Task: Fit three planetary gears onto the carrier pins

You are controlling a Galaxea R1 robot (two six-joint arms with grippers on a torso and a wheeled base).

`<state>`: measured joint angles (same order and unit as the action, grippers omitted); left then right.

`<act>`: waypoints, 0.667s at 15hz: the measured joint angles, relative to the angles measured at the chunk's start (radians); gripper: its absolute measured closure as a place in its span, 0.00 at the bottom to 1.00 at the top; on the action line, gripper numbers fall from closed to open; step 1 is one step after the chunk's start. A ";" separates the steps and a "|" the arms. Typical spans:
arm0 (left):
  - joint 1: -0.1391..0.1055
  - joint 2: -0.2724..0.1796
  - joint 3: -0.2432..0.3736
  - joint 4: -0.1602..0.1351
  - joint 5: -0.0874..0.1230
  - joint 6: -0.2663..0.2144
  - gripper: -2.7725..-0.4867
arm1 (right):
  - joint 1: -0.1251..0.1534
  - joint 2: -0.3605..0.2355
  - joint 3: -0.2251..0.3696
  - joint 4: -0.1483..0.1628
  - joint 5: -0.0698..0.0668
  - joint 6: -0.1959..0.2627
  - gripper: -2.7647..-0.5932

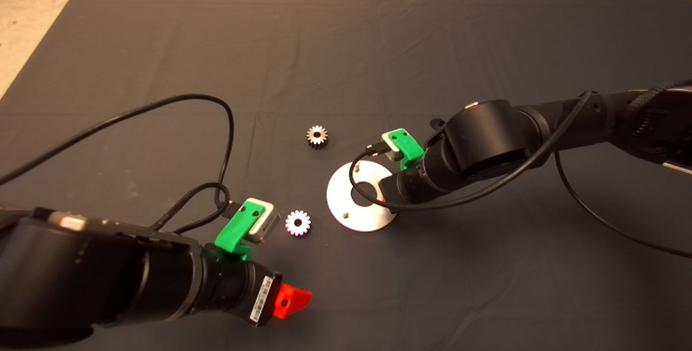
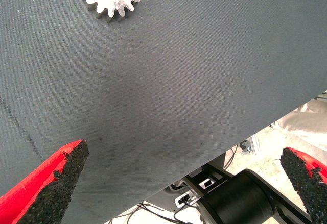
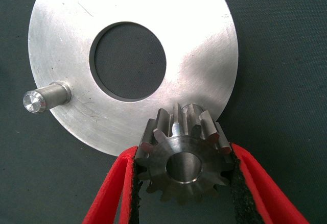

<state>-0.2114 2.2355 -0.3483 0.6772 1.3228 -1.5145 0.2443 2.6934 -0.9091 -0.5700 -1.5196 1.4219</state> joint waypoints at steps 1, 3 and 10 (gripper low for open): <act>0.000 0.000 0.000 0.000 0.000 0.000 0.01 | 0.000 0.000 0.000 0.000 0.000 0.000 0.83; 0.000 0.000 0.000 0.000 0.000 0.000 0.01 | 0.000 0.000 -0.001 0.000 0.000 0.000 0.83; 0.000 0.000 0.000 0.000 0.000 0.000 0.01 | 0.014 -0.001 -0.018 -0.002 -0.001 0.000 0.83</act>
<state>-0.2115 2.2355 -0.3483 0.6772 1.3223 -1.5145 0.2583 2.6926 -0.9274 -0.5723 -1.5202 1.4221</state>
